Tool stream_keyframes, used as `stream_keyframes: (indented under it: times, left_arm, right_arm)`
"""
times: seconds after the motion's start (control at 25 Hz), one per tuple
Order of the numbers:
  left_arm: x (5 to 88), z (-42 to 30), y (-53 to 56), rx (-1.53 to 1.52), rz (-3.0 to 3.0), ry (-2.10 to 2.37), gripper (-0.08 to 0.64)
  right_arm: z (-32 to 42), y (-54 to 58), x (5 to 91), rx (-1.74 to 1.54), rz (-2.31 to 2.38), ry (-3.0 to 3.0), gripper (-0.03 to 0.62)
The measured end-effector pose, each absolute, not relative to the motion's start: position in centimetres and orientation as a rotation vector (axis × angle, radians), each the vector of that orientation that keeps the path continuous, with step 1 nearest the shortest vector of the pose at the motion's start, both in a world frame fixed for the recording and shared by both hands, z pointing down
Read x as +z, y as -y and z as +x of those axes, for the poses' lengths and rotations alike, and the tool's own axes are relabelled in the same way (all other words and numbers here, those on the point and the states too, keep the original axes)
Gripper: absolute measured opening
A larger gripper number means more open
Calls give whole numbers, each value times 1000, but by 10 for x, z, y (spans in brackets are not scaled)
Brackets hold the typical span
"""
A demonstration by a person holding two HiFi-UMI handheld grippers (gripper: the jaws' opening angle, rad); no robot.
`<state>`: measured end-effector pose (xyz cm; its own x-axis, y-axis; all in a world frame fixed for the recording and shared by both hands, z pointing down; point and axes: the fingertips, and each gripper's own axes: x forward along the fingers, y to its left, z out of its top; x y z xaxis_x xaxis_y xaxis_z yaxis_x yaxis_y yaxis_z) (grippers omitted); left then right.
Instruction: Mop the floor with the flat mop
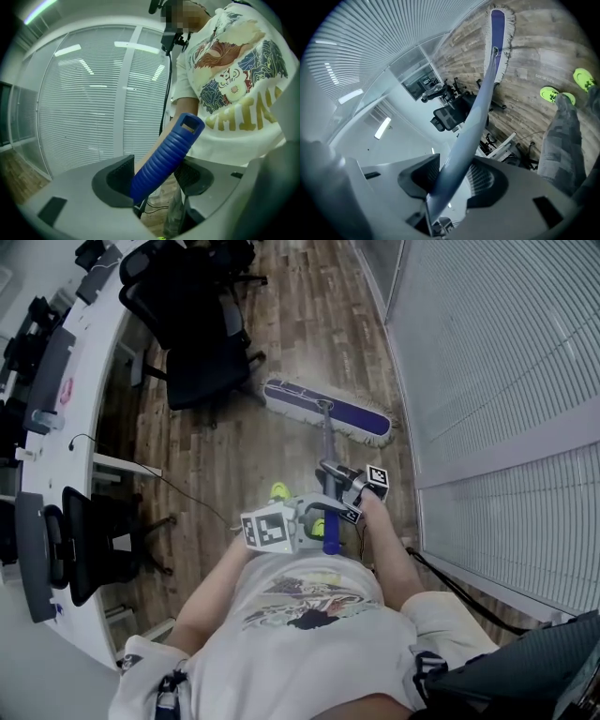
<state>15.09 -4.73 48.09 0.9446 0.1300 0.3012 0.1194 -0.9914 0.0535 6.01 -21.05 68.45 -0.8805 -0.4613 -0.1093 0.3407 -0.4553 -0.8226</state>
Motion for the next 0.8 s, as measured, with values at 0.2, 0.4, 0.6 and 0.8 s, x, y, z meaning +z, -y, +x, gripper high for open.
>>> stream_keyframes:
  times: [0.2,0.4,0.6,0.8]
  left_arm:
    - [469,137,66,409,3063,-152,258]
    - [456,126,86,348,3069,-161,258]
    - [450,122,97,309,3075,-161,258]
    - [449,116,96,286,3075,-145,258]
  right_arm:
    - [46,225,676,-2337,-103,-1329,172]
    - [37,242,665,-2309,-74,-1323,178]
    - [33,251,660,-2316,-65,-1341,178]
    - [28,249,661,-2328,-62,-1359,177]
